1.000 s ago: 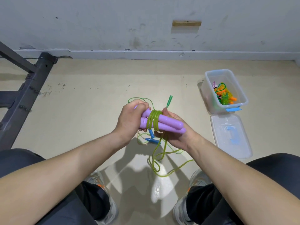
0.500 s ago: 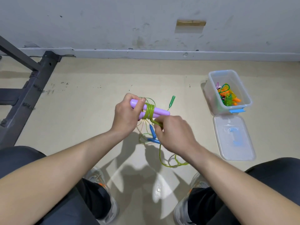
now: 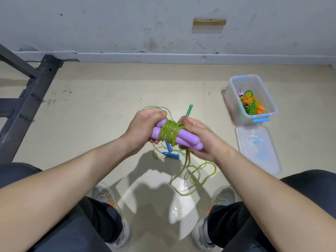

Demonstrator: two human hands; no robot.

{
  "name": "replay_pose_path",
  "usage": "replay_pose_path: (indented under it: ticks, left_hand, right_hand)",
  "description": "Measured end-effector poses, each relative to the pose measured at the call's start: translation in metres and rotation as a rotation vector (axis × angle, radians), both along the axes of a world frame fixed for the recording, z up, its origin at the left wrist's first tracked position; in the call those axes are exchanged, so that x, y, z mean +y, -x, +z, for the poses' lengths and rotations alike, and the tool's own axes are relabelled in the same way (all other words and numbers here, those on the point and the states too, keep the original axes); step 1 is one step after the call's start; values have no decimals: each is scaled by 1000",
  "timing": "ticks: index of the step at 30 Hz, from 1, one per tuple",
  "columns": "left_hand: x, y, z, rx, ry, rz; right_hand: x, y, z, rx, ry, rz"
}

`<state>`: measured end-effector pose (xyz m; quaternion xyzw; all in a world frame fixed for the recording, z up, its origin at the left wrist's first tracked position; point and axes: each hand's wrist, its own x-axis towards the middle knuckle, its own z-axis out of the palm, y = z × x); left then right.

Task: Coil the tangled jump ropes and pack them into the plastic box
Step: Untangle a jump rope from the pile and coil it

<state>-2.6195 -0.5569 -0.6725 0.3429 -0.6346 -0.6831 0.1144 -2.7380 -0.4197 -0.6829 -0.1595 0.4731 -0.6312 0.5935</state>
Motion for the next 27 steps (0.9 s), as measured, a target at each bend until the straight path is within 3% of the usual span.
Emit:
replay_pose_path:
  ticks: [2,5,8,10,14,19,21,23,27]
  left_hand:
    - [-1,-1,-2,-11,-72,100]
    - [-2,4,-2,23,-173,280]
    - [-14,7,-5,34,-89,367]
    - [-21,3,-9,-36,84,382]
    - [-19,1,-13,-132,454,333]
    - [-11,-3,-27,-223,603,113]
    - [-12,-3,-23,-233,577,66]
    - [-18,-4,-15,-252,502,3]
    - [-19,-6,-11,-226,261,-218]
  right_hand:
    - [-5,-16,-8,-78,-63,-123]
    - [-7,-26,-22,67,-148,-171]
    - [-2,-46,-31,395,-248,-131]
    - [1,-54,-30,763,-281,-71]
    - [-1,-47,-7,1449,-379,258]
    - [-4,-26,29,1778,-392,330]
    - [-4,-14,31,1790,-318,252]
    - [-5,3,30,1648,-291,255]
    - [-3,30,14,882,-103,342]
